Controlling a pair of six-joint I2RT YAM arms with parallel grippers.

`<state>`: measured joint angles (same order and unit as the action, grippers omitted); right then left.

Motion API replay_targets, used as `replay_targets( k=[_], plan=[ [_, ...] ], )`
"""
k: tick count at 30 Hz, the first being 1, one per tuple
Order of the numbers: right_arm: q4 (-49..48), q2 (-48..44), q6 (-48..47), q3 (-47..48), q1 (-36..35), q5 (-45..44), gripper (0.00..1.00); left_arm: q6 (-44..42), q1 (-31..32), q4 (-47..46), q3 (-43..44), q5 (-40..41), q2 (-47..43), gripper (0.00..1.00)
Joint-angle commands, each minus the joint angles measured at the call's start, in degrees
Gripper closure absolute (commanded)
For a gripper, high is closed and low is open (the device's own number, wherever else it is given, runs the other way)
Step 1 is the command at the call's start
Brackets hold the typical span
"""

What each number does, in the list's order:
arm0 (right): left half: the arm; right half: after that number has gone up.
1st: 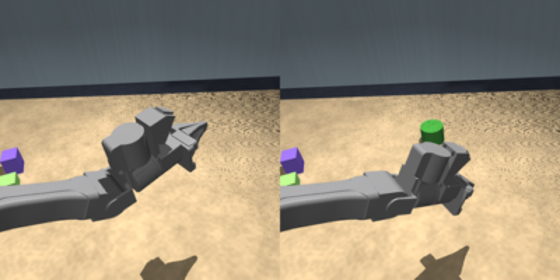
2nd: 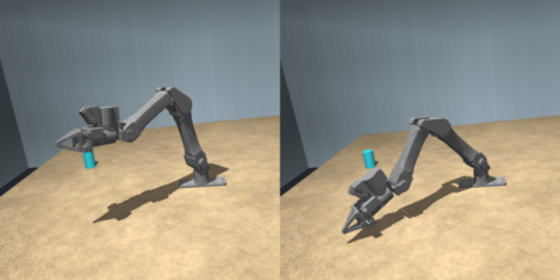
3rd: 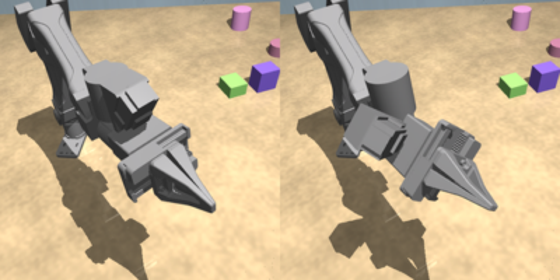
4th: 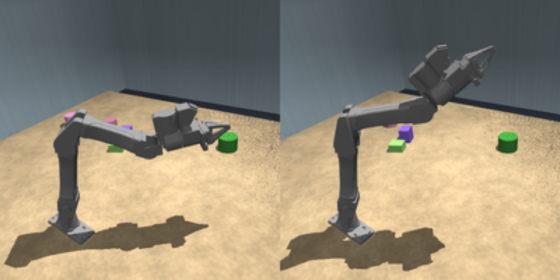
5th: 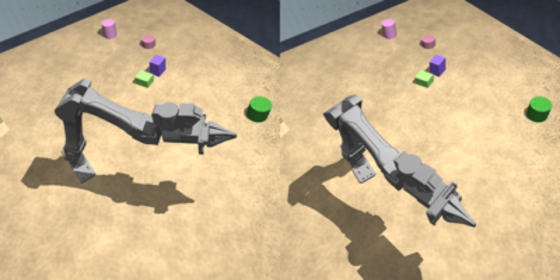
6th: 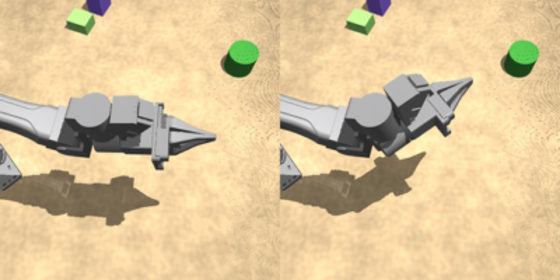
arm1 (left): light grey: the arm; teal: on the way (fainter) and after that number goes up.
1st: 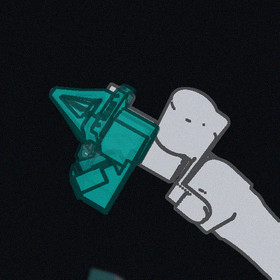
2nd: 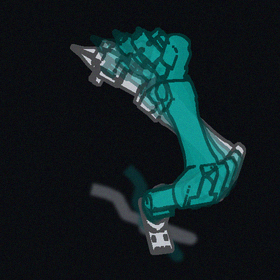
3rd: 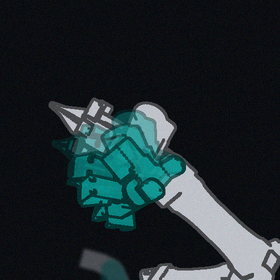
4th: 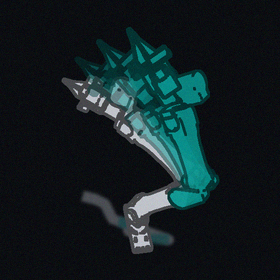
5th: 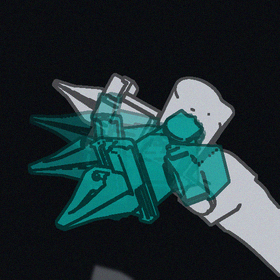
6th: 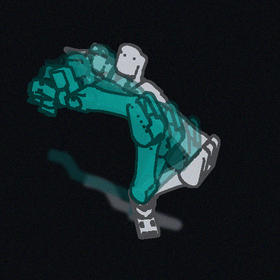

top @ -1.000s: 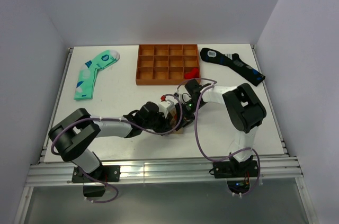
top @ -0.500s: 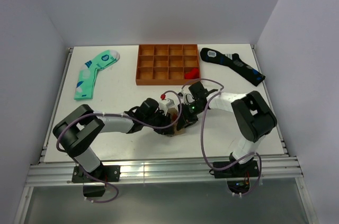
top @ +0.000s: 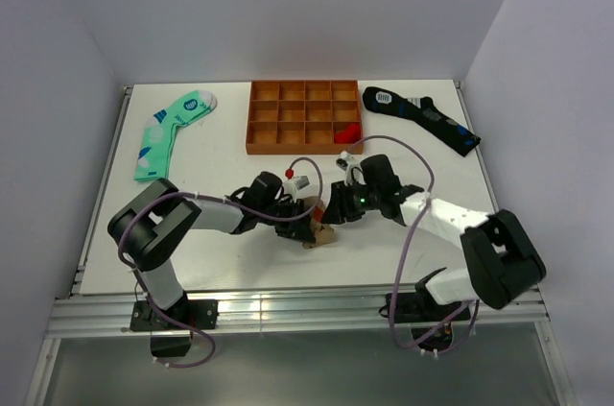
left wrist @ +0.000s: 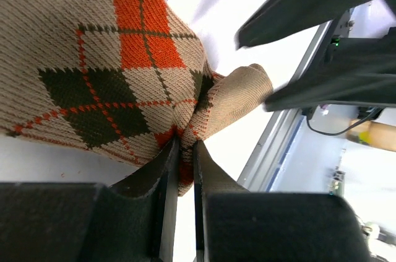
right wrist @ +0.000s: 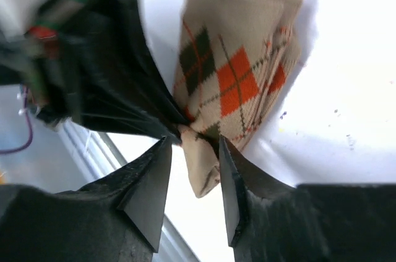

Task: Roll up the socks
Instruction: Roll the sock at the center of the board.

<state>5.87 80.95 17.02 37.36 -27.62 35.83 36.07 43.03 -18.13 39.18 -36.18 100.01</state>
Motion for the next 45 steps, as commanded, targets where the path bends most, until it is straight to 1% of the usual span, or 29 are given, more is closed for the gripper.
replay_targets(
  k=[1,2,3,4,6,7,9,11,13,14,18,21,23,25,26,29,32,38,45],
  plan=[
    [-13.4,-8.67,2.23,-4.83,-0.77,-3.92,0.55,1.28,0.3,5.65,0.11,0.33,2.3,1.0],
    [-15.6,-10.53,2.84,-6.15,-1.12,-5.06,0.55,1.63,0.3,5.56,0.02,-0.11,2.12,1.0],
    [-19.8,-12.2,3.02,-7.56,-2.34,-5.59,0.55,2.24,0.3,5.82,-0.07,-0.2,2.21,1.0],
    [-21.58,-15.61,3.02,-10.27,-3.14,-6.99,0.54,2.33,0.3,6.09,-0.07,-0.12,2.12,1.0],
    [-25.01,-18.62,2.67,-12.83,-5.51,-9.89,0.52,2.95,0.22,6.7,0.19,-0.73,2.12,1.0],
    [-28.34,-20.81,2.93,-15.11,-7.52,-11.04,0.51,3.12,0.13,7.4,0.54,-0.73,2.38,1.0],
    [-32.12,-21.88,2.85,-16.88,-9.29,-12.97,0.51,3.56,0.13,9.16,1.42,-0.9,2.82,1.0],
    [-33.11,-21.71,1.97,-18.64,-11.84,-15.78,0.51,3.83,0.04,10.56,1.86,-0.99,3.17,1.0],
    [-32.94,-21.27,0.75,-18.21,-14.21,-21.13,0.52,4.18,-0.4,13.11,2.48,-1.61,3.97,1.0],
    [-32.59,-20.83,0.74,-17.86,-17.44,-23.68,0.52,4.27,-0.66,14.08,2.74,-1.61,4.23,1.0],
    [-29.78,-18.11,0.39,-15.31,-22.47,-30.55,0.54,3.57,-1.27,20.04,5.02,-0.65,4.06,1.0],
    [-28.29,-18.28,-0.49,-14.78,-24.23,-31.44,0.54,0.59,-2.06,27.6,8.44,1.02,4.67,1.0],
    [-25.04,-18.89,-1.63,-13.81,-24.33,-32.66,0.53,-0.91,-2.42,32.78,10.21,1.9,4.67,1.0],
    [-22.23,-19.68,-2.16,-12.93,-24.41,-33.37,0.53,-3.28,-3.03,35.78,12.93,1.82,4.93,1.0],
    [-21.26,-19.77,-2.42,-12.5,-24.5,-33.55,0.53,-4.16,-3.12,38.93,13.9,2.43,5.28,1.0],
    [-16.25,-20.04,-4.01,-11.17,-25.29,-35.57,0.54,-7.5,-3.82,42.64,17.42,2.26,6.69,1.0],
    [-16.86,-20.83,-4.01,-11.79,-25.38,-34.17,0.53,-11.01,-4.18,46.51,20.4,1.47,7.75,1.0],
    [-18.61,-17.41,-4.62,-11.26,-26.7,-34.69,0.54,-14.36,-5.58,50.21,21.9,0.5,10.29,1.0],
    [-27.91,-14.69,-3.48,-13.19,-27.58,-34.52,0.53,-17.52,-7.78,52.49,22.43,-0.73,11.44,1.0]
  ],
)
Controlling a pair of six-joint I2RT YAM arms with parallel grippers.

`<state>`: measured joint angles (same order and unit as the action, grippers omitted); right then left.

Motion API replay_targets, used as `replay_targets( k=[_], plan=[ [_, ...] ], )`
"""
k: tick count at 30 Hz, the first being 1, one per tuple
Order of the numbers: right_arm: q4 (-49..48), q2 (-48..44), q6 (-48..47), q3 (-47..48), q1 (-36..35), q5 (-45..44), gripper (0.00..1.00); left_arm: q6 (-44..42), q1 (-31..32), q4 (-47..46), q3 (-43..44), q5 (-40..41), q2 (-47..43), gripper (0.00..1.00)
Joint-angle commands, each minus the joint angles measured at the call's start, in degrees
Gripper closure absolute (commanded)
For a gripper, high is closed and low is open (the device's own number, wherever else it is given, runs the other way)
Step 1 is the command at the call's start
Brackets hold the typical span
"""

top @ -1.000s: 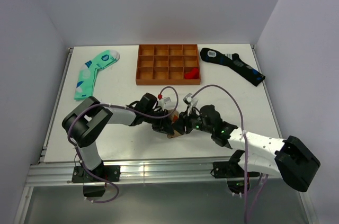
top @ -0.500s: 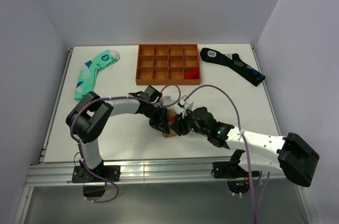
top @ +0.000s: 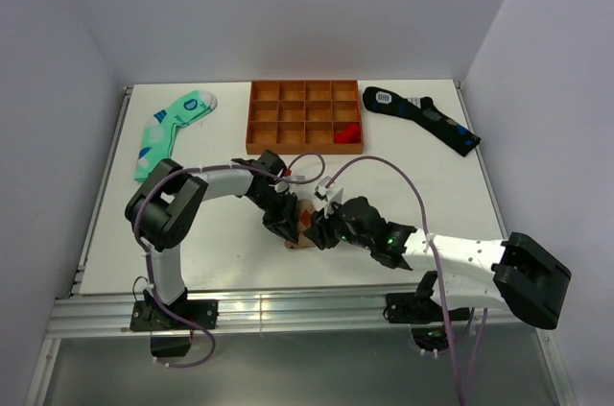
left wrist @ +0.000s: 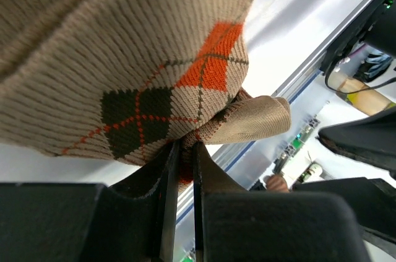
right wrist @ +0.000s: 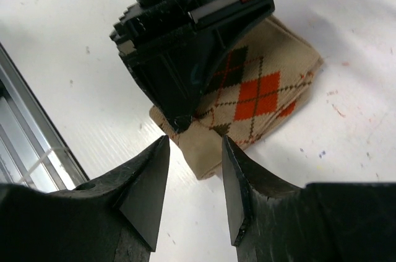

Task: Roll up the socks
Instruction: Roll the sock at the center of the board.

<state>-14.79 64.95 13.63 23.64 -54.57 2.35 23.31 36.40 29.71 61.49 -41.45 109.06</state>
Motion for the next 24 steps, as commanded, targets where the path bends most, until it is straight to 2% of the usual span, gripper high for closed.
replay_targets(
  k=[1,5,9,13,19,24],
  plan=[
    [-8.23,1.76,-0.18,0.27,-0.8,-0.94,0.53,-5.2,-1.33,5.52,0.38,4.45,2.39,1.0],
    [-13.94,3.17,0.26,-2.18,-1.95,-2.17,0.54,-6.96,-2.12,7.37,2.4,3.93,3.53,1.0],
    [-25.45,0.1,1.66,-7.46,-2.91,-5.6,0.53,-7.49,-2.21,7.64,3.19,2.87,4.23,1.0],
    [-27.41,-2.11,0.35,-9.14,-3.09,-6.22,0.52,-8.02,-2.39,7.9,3.02,3.04,4.76,1.0],
    [-29.15,2.28,-2.29,-8.08,-3.27,-0.51,0.52,-8.46,-2.65,8.34,3.28,3.31,5.2,1.0],
    [-34.07,10.45,-2.03,-7.73,-3.79,0.73,0.52,-8.55,-2.92,8.61,3.46,3.57,5.55,1.0]
  ],
)
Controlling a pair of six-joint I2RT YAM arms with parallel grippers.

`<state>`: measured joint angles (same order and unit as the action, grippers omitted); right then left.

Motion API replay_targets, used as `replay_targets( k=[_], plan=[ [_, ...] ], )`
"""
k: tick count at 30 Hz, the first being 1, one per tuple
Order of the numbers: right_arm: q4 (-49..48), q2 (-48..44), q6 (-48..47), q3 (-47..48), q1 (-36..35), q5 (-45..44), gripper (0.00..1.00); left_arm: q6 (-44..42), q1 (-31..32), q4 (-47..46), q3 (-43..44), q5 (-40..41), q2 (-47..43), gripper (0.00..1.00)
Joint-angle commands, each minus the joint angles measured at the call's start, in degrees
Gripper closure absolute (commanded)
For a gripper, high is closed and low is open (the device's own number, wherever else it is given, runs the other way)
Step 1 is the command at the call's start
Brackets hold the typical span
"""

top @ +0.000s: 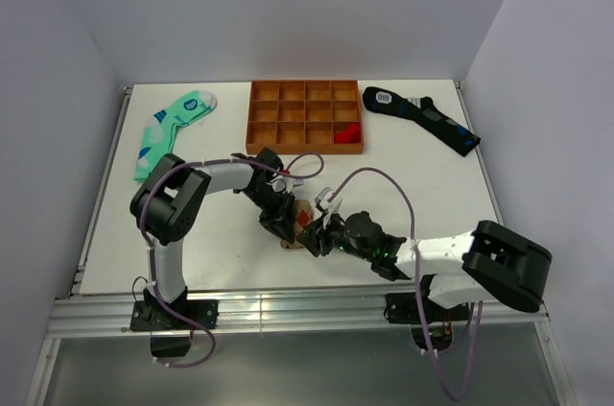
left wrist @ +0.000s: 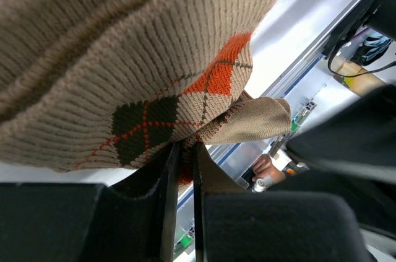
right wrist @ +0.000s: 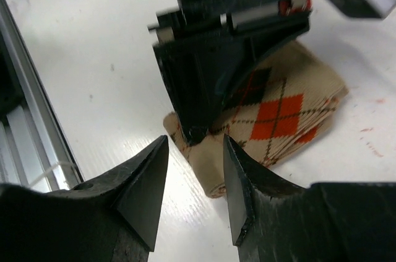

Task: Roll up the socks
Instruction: Roll the sock at the center of the board.

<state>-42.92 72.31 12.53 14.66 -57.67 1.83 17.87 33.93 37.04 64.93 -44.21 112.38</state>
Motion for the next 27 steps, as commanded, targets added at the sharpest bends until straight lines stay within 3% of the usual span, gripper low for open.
replay_targets(
  k=[1,5,17,27],
  plan=[
    [-7.08,4.14,-0.85,0.99,-0.78,1.34,0.52,-3.1,-0.45,1.28,0.11,6.24,2.41,1.0],
    [-9.72,8.36,-0.76,0.64,-1.22,0.55,0.53,-3.45,-0.71,1.55,0.38,6.24,2.85,1.0],
    [-4.9,11.96,-1.64,2.04,-4.2,-4.54,0.53,-3.54,-1.15,1.9,1.43,5.71,2.67,1.0],
    [-8.85,16.89,-0.93,0.11,-4.56,-8.06,0.55,-3.1,-1.94,1.19,0.99,5.18,2.76,1.0]
  ],
)
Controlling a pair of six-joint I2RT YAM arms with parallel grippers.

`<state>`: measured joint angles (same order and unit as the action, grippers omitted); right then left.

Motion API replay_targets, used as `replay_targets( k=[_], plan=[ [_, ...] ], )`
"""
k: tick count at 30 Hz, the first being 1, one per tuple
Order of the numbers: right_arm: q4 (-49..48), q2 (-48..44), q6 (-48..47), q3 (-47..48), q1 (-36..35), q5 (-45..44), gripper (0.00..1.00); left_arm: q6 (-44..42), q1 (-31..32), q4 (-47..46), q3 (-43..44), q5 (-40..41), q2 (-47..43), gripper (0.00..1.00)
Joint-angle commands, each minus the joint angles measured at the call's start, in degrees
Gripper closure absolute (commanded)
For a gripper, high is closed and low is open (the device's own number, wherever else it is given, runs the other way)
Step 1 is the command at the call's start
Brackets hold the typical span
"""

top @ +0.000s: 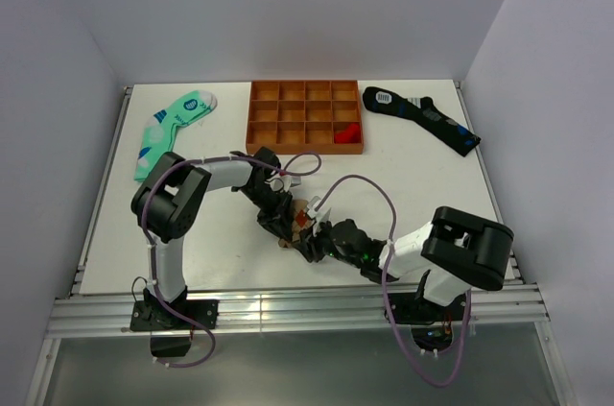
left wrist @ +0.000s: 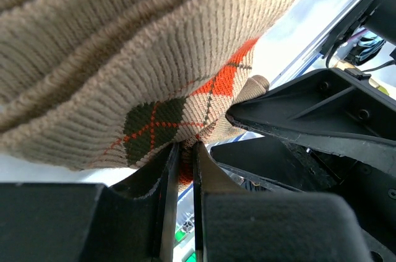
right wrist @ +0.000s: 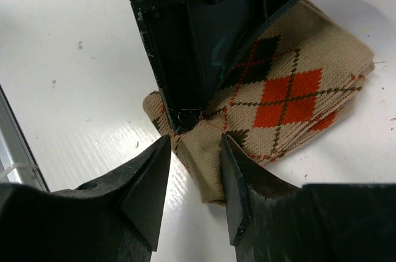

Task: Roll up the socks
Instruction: Roll the sock at the center of the board.

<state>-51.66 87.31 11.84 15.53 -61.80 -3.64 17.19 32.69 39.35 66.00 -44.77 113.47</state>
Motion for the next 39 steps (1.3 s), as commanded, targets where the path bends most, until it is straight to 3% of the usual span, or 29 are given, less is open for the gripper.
replay_targets(
  k=[1,7,26,39],
  plan=[
    [-0.46,2.16,-0.23,-1.29,-0.43,-2.86,0.55,-2.34,-0.69,-1.12,0.01,5.84,1.67,1.0],
    [-1.52,3.13,-0.41,-2.0,-0.69,-5.85,0.55,-1.9,-1.13,-1.47,0.18,6.19,1.84,1.0],
    [13.07,8.31,3.19,6.09,-10.26,-11.73,0.56,-1.19,-3.24,2.3,6.15,8.65,2.1,1.0],
    [21.85,11.83,5.04,11.43,-10.8,-18.5,0.54,-0.76,-3.24,3.98,9.24,9.7,4.13,1.0]
  ],
)
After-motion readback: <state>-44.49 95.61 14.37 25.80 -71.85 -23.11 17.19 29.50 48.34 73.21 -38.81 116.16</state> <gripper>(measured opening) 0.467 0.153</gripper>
